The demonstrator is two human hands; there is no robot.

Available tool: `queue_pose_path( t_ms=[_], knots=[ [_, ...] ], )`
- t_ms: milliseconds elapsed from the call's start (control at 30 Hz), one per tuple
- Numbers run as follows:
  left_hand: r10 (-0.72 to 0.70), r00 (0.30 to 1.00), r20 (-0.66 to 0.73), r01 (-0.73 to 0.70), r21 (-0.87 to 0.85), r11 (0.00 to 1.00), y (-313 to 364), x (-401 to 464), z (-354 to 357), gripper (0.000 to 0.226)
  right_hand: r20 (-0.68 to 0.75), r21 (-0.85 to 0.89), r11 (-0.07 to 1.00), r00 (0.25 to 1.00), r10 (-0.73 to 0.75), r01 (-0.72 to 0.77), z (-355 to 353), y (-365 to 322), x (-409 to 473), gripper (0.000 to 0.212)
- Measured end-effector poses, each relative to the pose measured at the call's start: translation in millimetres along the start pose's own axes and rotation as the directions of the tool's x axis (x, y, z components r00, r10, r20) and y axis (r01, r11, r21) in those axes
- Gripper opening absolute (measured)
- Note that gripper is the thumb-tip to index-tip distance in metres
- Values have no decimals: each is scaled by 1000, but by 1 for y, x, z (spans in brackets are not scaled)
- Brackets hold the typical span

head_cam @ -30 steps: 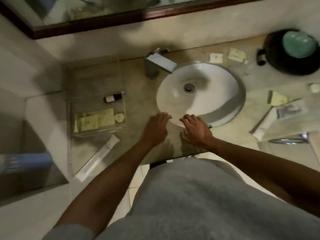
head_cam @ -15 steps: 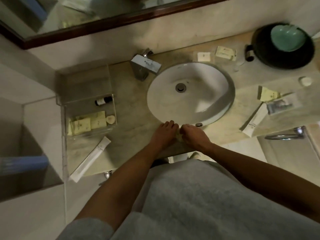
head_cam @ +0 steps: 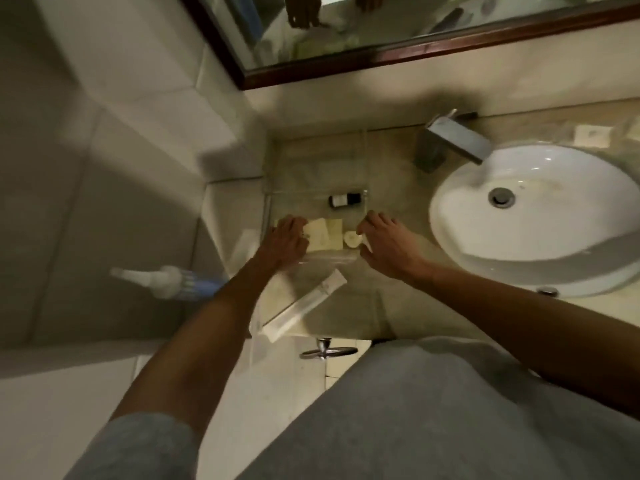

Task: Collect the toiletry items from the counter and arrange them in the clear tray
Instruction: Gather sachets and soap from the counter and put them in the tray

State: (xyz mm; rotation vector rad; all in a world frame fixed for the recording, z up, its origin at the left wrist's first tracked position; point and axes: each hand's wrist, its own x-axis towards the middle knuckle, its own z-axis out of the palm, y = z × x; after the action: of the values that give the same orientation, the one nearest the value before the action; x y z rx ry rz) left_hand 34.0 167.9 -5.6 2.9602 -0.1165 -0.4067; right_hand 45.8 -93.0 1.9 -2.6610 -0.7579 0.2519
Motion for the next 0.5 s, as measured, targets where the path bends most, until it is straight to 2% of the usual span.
queue_pose_path(
  t_ms=[67, 167, 233, 300, 500],
  knots=[
    [-61, 997, 55, 59, 31, 998, -35, 1, -1, 64, 8, 6, 1000, 1000, -20, 20, 7, -12, 14, 38],
    [-42, 990, 133, 32, 77, 996, -49, 6, 1, 63, 0, -6, 999, 999, -54, 54, 16, -20, 22, 34],
    [-66, 991, 113, 60, 49, 997, -49, 12, 4, 43, 17, -17, 998, 998, -68, 68, 22, -24, 26, 31],
    [-42, 989, 143, 37, 33, 999, -50, 18, 9, 36, 56, -32, 996, 995, -78, 80, 25, -27, 30, 32],
    [67, 991, 112, -81, 127, 989, -55, 15, 21, 61, 88, -198, 976, 993, -73, 89, 29, -34, 44, 54]
  ],
)
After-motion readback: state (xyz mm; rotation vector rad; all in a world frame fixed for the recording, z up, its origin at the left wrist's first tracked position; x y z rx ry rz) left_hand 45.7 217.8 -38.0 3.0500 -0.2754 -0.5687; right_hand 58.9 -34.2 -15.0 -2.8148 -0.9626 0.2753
